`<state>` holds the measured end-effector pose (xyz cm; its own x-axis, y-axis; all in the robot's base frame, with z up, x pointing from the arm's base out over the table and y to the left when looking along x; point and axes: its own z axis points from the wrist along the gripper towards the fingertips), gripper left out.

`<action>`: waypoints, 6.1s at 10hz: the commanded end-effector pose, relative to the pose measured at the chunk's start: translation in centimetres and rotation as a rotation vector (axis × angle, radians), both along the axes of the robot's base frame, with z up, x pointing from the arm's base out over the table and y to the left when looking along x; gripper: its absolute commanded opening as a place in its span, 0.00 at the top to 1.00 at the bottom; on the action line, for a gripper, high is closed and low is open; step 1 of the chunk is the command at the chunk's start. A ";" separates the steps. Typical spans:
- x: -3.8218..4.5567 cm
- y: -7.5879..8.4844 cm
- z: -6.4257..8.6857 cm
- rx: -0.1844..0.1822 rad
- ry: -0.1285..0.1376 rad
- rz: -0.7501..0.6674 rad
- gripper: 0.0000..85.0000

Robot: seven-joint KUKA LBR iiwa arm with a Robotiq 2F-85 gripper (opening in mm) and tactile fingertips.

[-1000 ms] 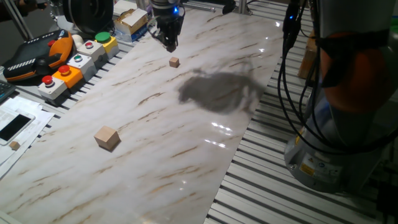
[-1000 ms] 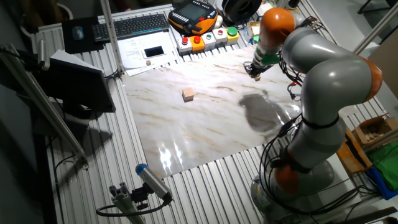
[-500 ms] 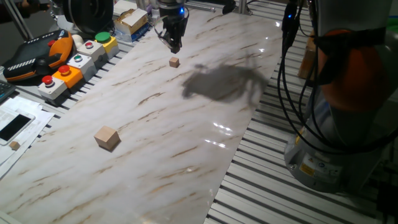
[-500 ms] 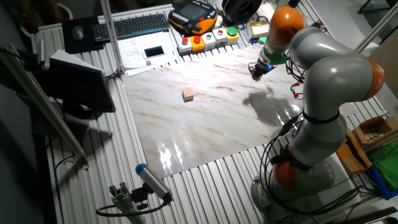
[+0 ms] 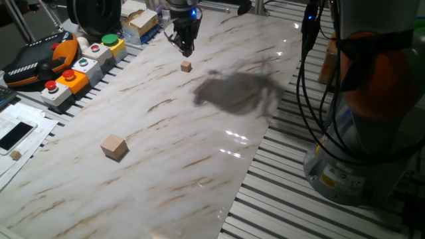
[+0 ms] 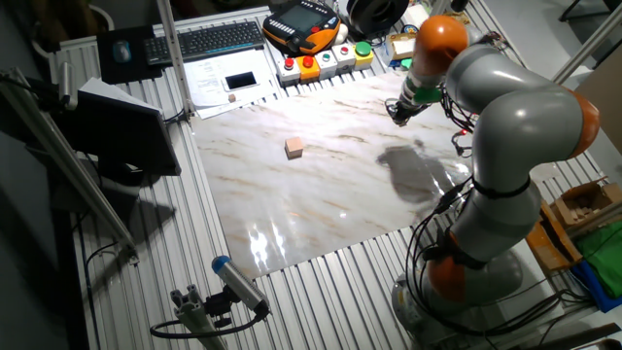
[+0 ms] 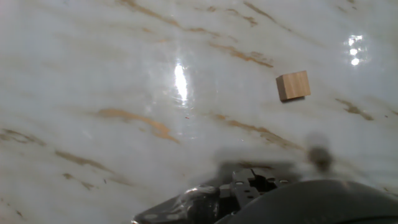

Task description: Pick up the small block on the left and move it to the right

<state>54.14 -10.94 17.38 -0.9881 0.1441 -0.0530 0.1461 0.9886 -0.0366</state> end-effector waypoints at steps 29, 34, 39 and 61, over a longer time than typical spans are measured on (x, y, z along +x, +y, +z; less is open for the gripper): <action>5.92 -7.8 -9.4 0.027 -0.032 0.153 0.13; 5.92 -8.0 -10.5 0.032 -0.032 0.165 0.11; 5.84 -8.2 -11.0 0.037 -0.035 0.151 0.09; 7.09 -9.6 -14.3 0.024 -0.043 0.199 0.11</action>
<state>61.22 -20.58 3.08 -0.9943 -0.0514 -0.0938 -0.0506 0.9987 -0.0107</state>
